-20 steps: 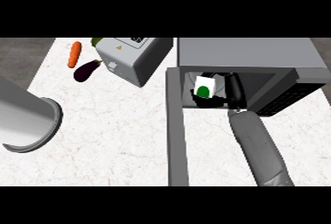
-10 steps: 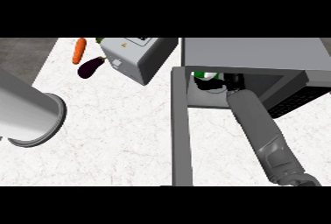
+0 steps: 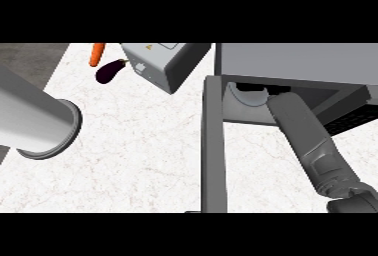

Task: Pick up the milk, place it into the microwave and close the microwave

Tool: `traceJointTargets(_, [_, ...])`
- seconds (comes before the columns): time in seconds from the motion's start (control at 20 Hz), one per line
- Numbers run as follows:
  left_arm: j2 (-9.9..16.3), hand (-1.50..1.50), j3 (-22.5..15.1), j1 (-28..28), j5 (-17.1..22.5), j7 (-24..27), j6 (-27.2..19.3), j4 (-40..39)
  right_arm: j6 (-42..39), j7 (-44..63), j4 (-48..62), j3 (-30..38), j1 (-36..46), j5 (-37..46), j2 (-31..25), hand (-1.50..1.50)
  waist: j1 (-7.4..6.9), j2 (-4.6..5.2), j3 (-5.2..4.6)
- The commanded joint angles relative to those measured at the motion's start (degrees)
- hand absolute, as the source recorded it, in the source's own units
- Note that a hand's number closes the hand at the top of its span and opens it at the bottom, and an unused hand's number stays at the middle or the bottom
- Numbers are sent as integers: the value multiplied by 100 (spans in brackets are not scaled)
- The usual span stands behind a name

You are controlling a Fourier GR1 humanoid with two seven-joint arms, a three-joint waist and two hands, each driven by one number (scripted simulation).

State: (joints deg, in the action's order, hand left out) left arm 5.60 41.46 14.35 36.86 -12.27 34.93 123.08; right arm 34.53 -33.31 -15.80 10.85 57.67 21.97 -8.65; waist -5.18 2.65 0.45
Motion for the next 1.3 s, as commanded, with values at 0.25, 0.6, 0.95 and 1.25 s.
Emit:
traceJointTargets(0.25, [-92,-150,-231,-137,-163,7,72,-195,726,-42,559,-150,496,445,-552,150,-153,40,-32])
traceJointTargets(0.6, [77,-150,-172,-386,-334,74,13,-288,2003,1123,1397,-236,255,736,-974,-150,-223,156,-54])
traceJointTargets(0.95, [134,-150,-283,-674,-712,144,-17,-480,1316,471,1044,-342,509,785,-681,-150,-246,139,-9])
traceJointTargets(1.25, [142,-150,-556,-590,-837,140,331,-591,748,-42,901,-168,461,589,-601,-150,-256,128,-3])
